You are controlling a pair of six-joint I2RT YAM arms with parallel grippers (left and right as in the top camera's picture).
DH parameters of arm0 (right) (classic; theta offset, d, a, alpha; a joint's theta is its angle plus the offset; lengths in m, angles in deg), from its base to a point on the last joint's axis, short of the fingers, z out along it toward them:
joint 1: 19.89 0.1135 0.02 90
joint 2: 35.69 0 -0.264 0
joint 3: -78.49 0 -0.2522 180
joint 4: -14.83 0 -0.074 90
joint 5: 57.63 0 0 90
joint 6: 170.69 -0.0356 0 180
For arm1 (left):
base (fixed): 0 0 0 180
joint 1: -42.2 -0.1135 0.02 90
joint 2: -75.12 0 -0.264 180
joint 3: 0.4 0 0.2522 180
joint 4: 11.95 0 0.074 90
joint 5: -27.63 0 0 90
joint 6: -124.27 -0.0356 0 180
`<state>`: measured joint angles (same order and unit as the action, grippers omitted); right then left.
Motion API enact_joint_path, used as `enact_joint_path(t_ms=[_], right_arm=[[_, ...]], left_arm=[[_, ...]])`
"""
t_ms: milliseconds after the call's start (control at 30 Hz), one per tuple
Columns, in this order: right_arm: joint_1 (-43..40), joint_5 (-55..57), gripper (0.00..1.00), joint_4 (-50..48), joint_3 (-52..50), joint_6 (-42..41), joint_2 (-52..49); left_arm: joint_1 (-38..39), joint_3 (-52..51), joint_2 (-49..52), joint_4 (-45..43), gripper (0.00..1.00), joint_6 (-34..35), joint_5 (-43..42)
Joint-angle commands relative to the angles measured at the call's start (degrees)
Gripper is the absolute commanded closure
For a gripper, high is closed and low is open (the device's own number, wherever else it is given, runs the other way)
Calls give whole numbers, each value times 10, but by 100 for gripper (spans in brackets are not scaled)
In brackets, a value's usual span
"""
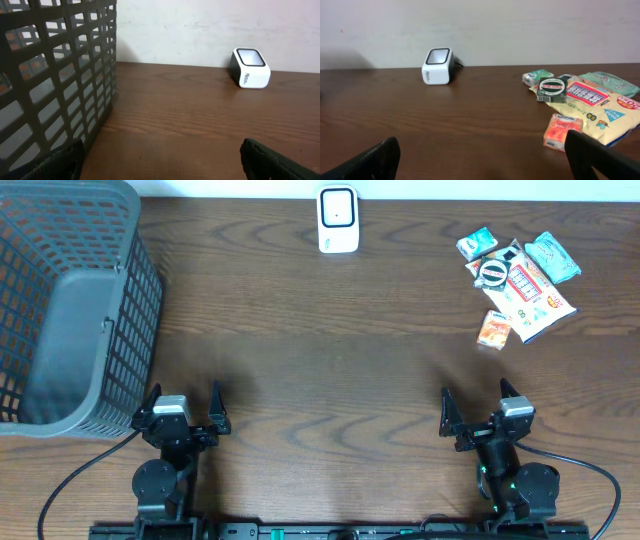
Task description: Scan the item barcode
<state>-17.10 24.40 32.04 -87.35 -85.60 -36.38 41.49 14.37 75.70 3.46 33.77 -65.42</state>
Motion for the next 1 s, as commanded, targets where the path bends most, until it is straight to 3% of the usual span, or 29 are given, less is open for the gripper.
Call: enact_joint_path(t_ms=[0,967], right_arm=[[-5,-1,1,2,-1,7,4],[-5,-1,1,2,-1,7,4]], left_arm=[[-2,-8,-5,26,2,-10,10],[12,-8,-5,26,2,-23,10]])
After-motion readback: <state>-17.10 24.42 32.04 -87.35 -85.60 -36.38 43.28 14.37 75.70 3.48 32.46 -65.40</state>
